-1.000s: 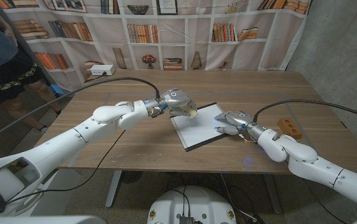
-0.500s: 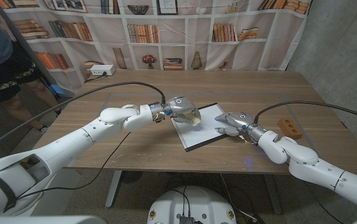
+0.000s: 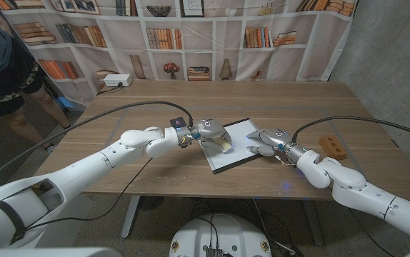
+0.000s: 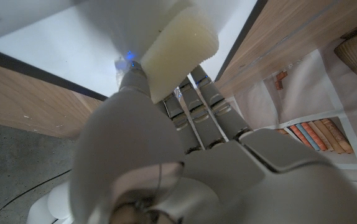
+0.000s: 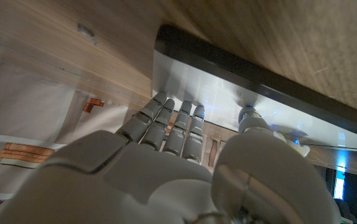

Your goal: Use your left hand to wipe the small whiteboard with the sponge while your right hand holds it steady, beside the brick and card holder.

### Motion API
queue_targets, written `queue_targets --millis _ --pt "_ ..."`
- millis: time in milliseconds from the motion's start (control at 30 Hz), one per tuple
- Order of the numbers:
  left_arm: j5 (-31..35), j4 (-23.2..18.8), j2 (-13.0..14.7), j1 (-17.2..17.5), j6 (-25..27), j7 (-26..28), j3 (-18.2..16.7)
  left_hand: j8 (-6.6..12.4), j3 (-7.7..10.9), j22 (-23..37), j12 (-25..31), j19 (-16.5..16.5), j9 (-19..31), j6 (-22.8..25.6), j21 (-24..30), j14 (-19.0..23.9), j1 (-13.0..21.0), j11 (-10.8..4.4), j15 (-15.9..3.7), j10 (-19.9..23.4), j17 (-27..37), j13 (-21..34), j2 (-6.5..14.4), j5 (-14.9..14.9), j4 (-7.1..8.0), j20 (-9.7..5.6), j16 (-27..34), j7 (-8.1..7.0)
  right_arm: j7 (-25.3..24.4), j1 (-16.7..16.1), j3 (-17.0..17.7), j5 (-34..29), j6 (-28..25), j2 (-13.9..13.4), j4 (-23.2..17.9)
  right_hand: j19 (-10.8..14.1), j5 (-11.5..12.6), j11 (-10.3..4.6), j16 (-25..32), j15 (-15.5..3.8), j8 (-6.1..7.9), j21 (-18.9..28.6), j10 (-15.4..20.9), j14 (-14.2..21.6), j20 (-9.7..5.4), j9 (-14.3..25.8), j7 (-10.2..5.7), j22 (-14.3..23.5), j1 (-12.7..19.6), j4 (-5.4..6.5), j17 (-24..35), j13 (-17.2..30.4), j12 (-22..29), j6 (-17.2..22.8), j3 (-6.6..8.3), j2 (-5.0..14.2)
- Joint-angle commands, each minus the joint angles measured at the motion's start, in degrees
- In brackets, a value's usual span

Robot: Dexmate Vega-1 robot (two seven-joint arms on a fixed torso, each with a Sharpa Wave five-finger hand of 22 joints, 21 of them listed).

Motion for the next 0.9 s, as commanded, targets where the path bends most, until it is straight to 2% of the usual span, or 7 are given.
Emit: queue_targets --millis 33,133,333,567,733,900 --pt "-0.9 1.8 -0.6 0.2 1.4 -0.8 1.6 -1.14 0.39 0.1 -0.3 -3.9 0.1 -1.4 -1.7 -3.8 -0.3 0.23 -4.58 -2.2 -0.4 -0.4 -0.2 0.2 0.40 -0.60 -0.8 0.27 -0.7 -0.5 0.2 0.9 -0.2 0.1 0.2 0.5 -0.2 -0.02 0.0 -4.77 0.29 0.2 0.7 0.6 -4.34 0.2 0.01 0.3 0.3 -0.28 0.1 0.3 0.3 0.6 0.21 -0.52" --pt "-1.1 1.6 -0.4 0.2 1.7 -1.5 1.7 -1.86 0.35 -0.1 -0.6 -6.7 0.2 -2.3 -3.1 -6.6 -0.6 0.60 -3.86 -4.3 -0.7 -0.9 -0.2 0.1 0.53 -0.34 -1.1 0.34 -0.6 -0.4 0.1 0.9 0.0 0.1 0.3 0.5 -0.2 -0.01 0.0 -4.78 0.26 0.2 0.7 0.6 -4.36 0.2 0.03 0.3 0.3 -0.28 0.1 0.3 0.3 0.6 0.22 -0.52" --pt "-1.7 0.7 0.2 -0.1 2.0 -3.7 1.7 -2.86 0.31 -0.3 -0.6 -11.5 0.2 -3.6 -5.5 -9.7 -1.0 1.02 -3.22 -6.6 -1.1 -1.5 -0.4 0.0 0.67 0.45 -1.1 0.35 -0.6 -0.3 -0.1 1.0 0.3 0.2 0.6 0.5 -0.2 -0.03 0.0 -4.81 0.24 0.2 0.8 0.6 -4.37 0.2 0.00 0.3 0.3 -0.27 0.1 0.3 0.3 0.7 0.23 -0.50" --pt "-1.6 -2.1 1.8 -0.5 2.3 -6.7 1.0 -3.84 -0.12 -0.4 -0.7 -12.7 0.1 -5.3 -6.4 -11.3 -2.0 0.88 -3.03 -8.6 -1.4 -2.0 -0.9 -0.2 1.05 0.45 -1.0 0.10 -0.7 0.0 -0.2 1.0 0.6 0.2 0.8 0.5 -0.3 0.00 0.0 -4.77 0.20 0.2 0.8 0.6 -4.35 0.2 -0.08 0.3 0.3 -0.26 0.1 0.3 0.3 0.7 0.26 -0.47" --pt "-1.8 -4.8 3.1 -0.6 2.4 -9.2 -0.2 -4.87 -0.32 -0.4 -0.9 -13.2 0.2 -7.3 -7.0 -13.1 -2.6 1.56 -2.52 -11.0 -1.6 -2.3 -1.1 -0.2 1.27 0.60 -1.0 0.32 -0.8 -0.1 -0.3 0.9 0.4 0.4 0.8 0.5 -0.3 -0.02 0.0 -4.73 0.17 0.2 0.9 0.6 -4.34 0.2 0.00 0.3 0.3 -0.26 0.1 0.3 0.2 0.8 0.28 -0.45" --pt "-2.2 -6.5 4.0 -1.1 2.0 -12.1 -1.2 -5.61 -0.82 -0.4 -0.8 -14.1 0.2 -8.7 -7.7 -14.9 -4.0 1.21 -2.34 -12.8 -1.7 -2.7 -1.3 0.0 1.96 0.63 -1.0 0.01 -0.9 0.0 -0.4 0.8 0.5 0.4 0.8 0.5 -0.4 -0.03 -0.1 -4.76 0.12 0.1 0.9 0.7 -4.33 0.2 -0.07 0.3 0.3 -0.26 0.1 0.3 0.2 0.8 0.28 -0.45"
